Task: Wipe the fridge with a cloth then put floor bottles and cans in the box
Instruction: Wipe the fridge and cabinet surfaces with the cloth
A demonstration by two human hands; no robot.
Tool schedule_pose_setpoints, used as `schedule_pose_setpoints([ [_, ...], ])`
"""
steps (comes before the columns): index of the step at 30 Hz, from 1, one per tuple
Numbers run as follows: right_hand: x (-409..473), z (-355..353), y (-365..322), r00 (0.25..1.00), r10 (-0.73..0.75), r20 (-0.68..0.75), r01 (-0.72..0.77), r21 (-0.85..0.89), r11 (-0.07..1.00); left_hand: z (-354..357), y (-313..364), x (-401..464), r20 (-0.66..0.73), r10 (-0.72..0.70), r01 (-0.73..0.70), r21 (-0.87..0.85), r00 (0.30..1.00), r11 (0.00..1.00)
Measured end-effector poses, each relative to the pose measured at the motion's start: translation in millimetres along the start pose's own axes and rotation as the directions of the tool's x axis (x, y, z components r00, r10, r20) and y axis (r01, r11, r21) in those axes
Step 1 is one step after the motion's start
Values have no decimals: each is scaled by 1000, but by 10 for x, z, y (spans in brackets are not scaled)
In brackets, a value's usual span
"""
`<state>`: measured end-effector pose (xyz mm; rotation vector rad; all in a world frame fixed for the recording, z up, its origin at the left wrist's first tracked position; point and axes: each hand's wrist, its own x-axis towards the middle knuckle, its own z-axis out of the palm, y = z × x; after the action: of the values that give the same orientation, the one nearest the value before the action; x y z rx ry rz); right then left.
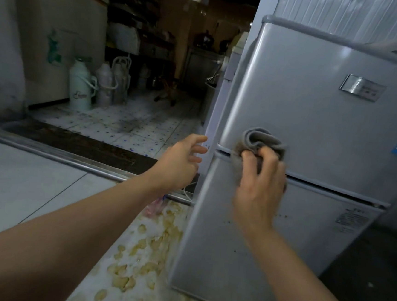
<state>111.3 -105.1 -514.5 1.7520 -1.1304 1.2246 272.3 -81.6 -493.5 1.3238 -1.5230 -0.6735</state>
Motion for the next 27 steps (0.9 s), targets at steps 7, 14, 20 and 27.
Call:
schedule_pose_setpoints([
  [7,77,168,-242,938,-328,113,336,-63,940,83,-189,-10,-270,-80,89,19,960,996],
  [14,-557,372,-50,850,-518,91,525,-78,847,80,-274,-75,-346,-69,96,60,936,994],
  [20,-855,302,89,759,-600,254,632,-59,773,191,-252,-179,-286,-32,72,129,958,989],
  [27,-399,115,380,925,-368,96,377,-112,919,354,-138,-102,-287,-57,115,188,956,975],
])
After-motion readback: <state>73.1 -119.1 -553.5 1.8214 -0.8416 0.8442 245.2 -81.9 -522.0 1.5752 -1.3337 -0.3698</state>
